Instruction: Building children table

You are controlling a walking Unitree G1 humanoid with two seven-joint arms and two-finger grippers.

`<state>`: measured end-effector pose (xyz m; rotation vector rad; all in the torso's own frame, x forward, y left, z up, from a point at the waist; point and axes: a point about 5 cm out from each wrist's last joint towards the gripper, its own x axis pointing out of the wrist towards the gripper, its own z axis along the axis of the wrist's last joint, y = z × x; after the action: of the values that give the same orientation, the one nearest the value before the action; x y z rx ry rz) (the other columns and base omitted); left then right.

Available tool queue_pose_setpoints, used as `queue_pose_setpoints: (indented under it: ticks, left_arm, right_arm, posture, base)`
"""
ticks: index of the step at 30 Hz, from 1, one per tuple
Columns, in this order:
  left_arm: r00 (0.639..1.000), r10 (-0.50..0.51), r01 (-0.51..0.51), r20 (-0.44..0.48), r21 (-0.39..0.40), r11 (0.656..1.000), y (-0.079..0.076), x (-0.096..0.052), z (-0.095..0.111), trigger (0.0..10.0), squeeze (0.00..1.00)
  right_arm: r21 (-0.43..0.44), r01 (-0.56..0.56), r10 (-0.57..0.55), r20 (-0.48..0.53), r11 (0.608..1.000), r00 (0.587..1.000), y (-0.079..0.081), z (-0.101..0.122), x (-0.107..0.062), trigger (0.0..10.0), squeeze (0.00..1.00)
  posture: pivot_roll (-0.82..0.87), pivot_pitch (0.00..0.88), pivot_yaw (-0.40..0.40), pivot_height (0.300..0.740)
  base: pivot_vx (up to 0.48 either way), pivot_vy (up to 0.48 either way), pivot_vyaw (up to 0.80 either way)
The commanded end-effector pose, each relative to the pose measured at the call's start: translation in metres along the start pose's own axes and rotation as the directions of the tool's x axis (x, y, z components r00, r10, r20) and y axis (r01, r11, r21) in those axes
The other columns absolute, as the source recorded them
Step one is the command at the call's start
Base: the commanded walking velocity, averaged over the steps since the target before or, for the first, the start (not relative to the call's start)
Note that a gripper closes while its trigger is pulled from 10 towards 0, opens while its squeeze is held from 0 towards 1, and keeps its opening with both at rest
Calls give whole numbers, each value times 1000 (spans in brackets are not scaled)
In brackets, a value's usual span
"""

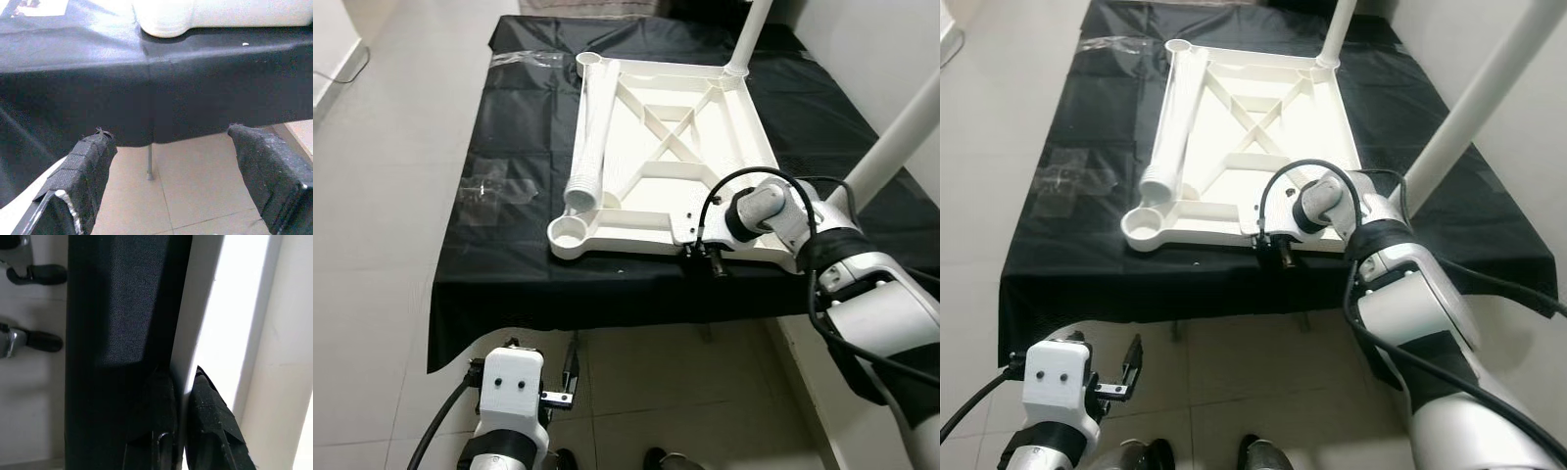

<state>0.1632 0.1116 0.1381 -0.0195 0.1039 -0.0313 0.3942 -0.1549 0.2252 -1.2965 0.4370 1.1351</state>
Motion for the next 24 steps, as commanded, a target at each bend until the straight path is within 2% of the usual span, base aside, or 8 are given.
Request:
queue_pose_setpoints:
  ticks: [1, 6, 8, 9, 15, 16, 18, 24]
  left_arm:
    - [990, -141, 141, 2, -117, 983, -40, -4, 5, 10000, 0]
    - [990, -142, 141, 1, -116, 983, -40, -3, 4, 10000, 0]
    - [990, -142, 141, 0, -116, 983, -40, -3, 4, 10000, 0]
    - [990, -142, 141, -1, -116, 983, -40, -3, 4, 10000, 0]
    - [990, -142, 140, -3, -116, 983, -40, -3, 3, 10000, 0]
    - [990, -141, 140, -4, -115, 983, -40, -2, 3, 10000, 0]
    - [990, -141, 140, -4, -114, 984, -39, -1, 2, 10000, 0]
    - [990, -140, 138, -6, -110, 984, -36, 2, 0, 10000, 0]
  right_arm:
    - [-41, -34, 29, -114, 999, 993, 9, -16, 1, 0, 0]
    - [-36, -39, 35, -113, 999, 993, 10, -16, 2, 0, 0]
    - [-40, -28, 24, -112, 999, 993, 9, -15, 4, 2471, 0]
    - [-48, -13, 7, -115, 999, 993, 9, -14, 5, 10000, 0]
    - [-32, 36, -39, -100, 999, 994, 4, -9, 7, 10000, 0]
    - [-13, 51, -52, -79, 999, 996, 2, -7, 6, 10000, 725]
    - [2, 57, -57, -48, 998, 997, 1, -5, 6, 10000, 1000]
    - [41, 47, -51, 86, 998, 995, -7, 4, -8, 10000, 1000]
  posture:
    - [44, 219, -81, 740]
    - [44, 219, -81, 740]
    - [44, 219, -81, 740]
    - [44, 219, -81, 740]
    - [44, 219, -81, 740]
    - [37, 213, -77, 740]
    - [35, 208, -75, 740]
    - [34, 193, -67, 740]
  base:
    - [0, 0, 0]
    - [0, 0, 0]
    - [0, 0, 0]
    - [0, 0, 0]
    - [0, 0, 0]
    - [0, 0, 0]
    - [0, 0, 0]
    - [0, 0, 0]
